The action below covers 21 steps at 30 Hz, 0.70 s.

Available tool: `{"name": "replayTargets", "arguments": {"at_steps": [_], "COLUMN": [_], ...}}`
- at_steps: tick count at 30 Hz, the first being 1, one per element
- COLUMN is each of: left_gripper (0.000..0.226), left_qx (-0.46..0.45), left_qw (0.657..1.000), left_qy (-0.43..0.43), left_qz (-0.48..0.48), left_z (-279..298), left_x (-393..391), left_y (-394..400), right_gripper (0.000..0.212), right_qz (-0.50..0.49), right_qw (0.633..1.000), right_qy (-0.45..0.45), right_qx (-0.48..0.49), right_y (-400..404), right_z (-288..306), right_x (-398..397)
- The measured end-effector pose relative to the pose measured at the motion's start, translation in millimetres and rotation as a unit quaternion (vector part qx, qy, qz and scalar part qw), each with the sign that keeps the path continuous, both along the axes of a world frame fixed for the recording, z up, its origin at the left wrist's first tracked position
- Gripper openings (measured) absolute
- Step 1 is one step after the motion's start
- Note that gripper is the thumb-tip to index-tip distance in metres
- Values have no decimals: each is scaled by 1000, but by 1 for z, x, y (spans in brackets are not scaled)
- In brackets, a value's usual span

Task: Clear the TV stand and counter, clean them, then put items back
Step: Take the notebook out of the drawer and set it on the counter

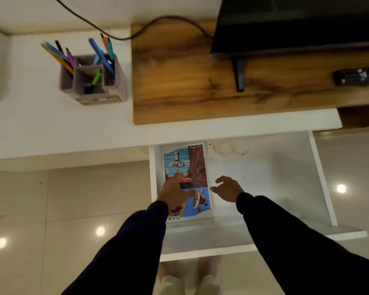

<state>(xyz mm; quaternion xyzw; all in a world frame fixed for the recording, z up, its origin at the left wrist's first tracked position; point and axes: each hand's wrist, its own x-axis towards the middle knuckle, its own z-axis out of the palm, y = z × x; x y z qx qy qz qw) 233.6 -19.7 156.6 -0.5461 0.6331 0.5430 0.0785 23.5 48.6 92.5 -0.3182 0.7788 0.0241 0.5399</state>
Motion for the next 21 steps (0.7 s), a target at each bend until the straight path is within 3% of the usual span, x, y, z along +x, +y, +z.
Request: {"name": "replayTargets", "arguments": {"at_steps": [5,10,16,21], "left_gripper": [74,101,73,55], "left_qx": [30,38,30,2], "left_qw": [999,996,995,993], "left_qy": [-32,-80,-67,-84], "left_qz": [22,32,66,84], "left_z": [-62,-93,-97,-79], "left_x": [-4,-1,-1,-1], "left_y": [-3,0,3,5], "right_gripper": [62,52,23,26], "right_qz": [-99,-222,-191,-171], "right_qw": [995,973,971,963], "right_qy": [-5,19,-93,-126], "right_qx": [-16,-55,-113,-167], "right_y": [-3,-5,-13,-7], "right_z": [-68,-100,-89,-60], "right_x": [20,38,41,54]}}
